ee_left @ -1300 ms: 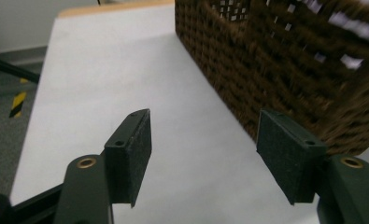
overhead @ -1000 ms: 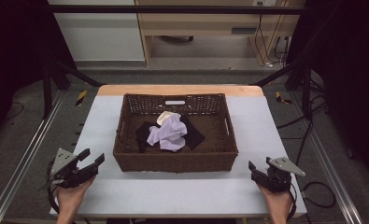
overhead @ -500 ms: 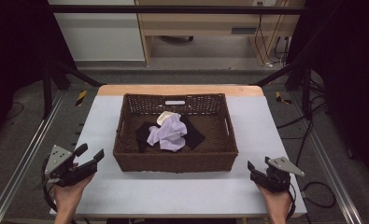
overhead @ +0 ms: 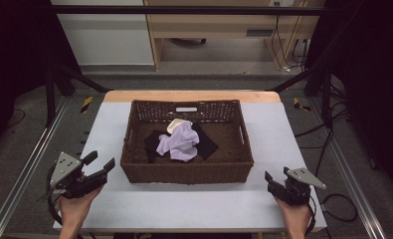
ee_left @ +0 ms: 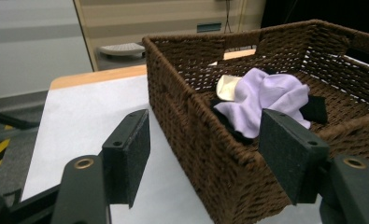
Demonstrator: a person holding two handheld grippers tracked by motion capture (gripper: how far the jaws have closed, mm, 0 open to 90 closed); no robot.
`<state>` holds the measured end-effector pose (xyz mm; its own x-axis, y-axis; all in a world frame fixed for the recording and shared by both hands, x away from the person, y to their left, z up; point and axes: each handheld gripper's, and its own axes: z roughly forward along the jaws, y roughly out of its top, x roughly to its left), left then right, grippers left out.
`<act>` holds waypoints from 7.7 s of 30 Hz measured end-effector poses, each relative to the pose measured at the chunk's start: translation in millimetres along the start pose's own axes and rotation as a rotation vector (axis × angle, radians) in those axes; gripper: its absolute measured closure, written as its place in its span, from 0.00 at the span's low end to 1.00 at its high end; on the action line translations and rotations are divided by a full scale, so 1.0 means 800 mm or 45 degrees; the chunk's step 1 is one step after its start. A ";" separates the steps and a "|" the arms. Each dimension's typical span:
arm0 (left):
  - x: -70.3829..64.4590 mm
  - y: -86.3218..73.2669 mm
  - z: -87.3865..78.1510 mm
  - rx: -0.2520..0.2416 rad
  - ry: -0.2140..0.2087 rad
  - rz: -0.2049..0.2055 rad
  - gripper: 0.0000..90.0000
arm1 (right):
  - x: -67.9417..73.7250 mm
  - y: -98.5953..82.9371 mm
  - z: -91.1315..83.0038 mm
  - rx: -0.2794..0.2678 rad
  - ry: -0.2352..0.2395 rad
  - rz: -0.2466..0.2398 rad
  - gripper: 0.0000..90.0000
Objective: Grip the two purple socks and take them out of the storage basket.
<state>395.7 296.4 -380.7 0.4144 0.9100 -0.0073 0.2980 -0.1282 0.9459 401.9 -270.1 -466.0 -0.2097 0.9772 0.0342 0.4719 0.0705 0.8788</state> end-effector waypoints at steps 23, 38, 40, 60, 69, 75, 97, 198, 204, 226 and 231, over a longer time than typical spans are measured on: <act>-0.032 0.094 0.066 -0.030 -0.081 0.095 0.42 | -0.002 0.001 0.003 -0.004 0.008 0.002 0.38; -0.050 0.107 0.145 0.029 -0.136 0.108 0.44 | -0.005 0.002 0.003 -0.036 0.015 -0.001 0.42; -0.053 0.108 0.154 0.041 -0.131 0.115 0.44 | -0.006 0.002 0.004 -0.029 0.015 -0.007 0.42; -0.086 0.091 0.242 0.313 -0.161 0.191 0.49 | -0.004 0.003 0.006 -0.025 0.030 -0.012 0.41; -0.091 0.078 0.256 0.458 -0.184 0.223 0.50 | -0.004 0.003 0.009 -0.014 0.032 -0.017 0.41; -0.095 0.071 0.265 0.577 -0.143 0.257 0.50 | -0.005 0.002 0.010 -0.005 0.022 -0.009 0.41; -0.095 0.051 0.295 0.955 -0.141 0.287 0.76 | -0.006 0.000 0.012 0.008 0.030 -0.025 0.41; -0.132 0.071 -0.011 -0.167 -0.669 0.288 0.96 | -0.011 -0.003 0.005 -0.019 0.011 -0.025 0.51; -0.136 0.041 -0.021 -0.101 -0.707 0.281 0.96 | -0.011 -0.003 0.005 -0.016 0.012 -0.028 0.51; -0.146 -0.055 0.049 0.293 -0.715 0.260 0.96 | -0.011 -0.004 0.006 -0.003 0.015 -0.042 0.51; -0.149 -0.065 0.061 0.342 -0.712 0.255 0.96 | -0.011 -0.004 0.006 0.002 0.015 -0.040 0.50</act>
<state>373.1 175.4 -445.2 0.8478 0.5250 -0.0753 0.3429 -0.4342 0.8330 406.4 -277.7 -471.8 -0.2350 0.9719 0.0121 0.4658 0.1017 0.8790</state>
